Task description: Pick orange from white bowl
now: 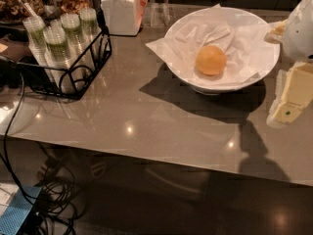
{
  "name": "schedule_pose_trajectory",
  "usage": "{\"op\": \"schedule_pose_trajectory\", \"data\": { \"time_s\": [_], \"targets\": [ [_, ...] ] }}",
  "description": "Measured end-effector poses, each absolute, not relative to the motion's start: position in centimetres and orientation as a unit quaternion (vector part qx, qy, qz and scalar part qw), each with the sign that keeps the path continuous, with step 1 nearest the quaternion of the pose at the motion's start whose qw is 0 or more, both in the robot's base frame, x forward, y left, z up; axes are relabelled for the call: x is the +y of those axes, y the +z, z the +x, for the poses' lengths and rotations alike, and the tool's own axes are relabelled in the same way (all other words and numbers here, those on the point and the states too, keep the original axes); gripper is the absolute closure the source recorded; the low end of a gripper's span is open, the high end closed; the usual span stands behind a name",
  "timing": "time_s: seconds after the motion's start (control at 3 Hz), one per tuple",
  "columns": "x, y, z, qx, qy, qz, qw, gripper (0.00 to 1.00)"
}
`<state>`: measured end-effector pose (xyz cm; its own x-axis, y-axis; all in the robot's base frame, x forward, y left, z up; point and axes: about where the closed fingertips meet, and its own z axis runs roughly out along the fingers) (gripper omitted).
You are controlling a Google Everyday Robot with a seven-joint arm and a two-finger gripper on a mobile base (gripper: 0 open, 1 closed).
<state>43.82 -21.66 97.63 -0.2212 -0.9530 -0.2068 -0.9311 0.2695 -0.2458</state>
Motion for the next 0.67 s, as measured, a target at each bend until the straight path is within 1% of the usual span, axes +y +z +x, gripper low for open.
{"op": "schedule_pose_trajectory", "data": {
  "time_s": [0.33,0.67],
  "targets": [
    [-21.6,97.7,43.9,0.78,-0.035,-0.604,0.16,0.0],
    [-21.1,98.9,45.8,0.762,-0.041,-0.621,0.178,0.0]
  ]
}}
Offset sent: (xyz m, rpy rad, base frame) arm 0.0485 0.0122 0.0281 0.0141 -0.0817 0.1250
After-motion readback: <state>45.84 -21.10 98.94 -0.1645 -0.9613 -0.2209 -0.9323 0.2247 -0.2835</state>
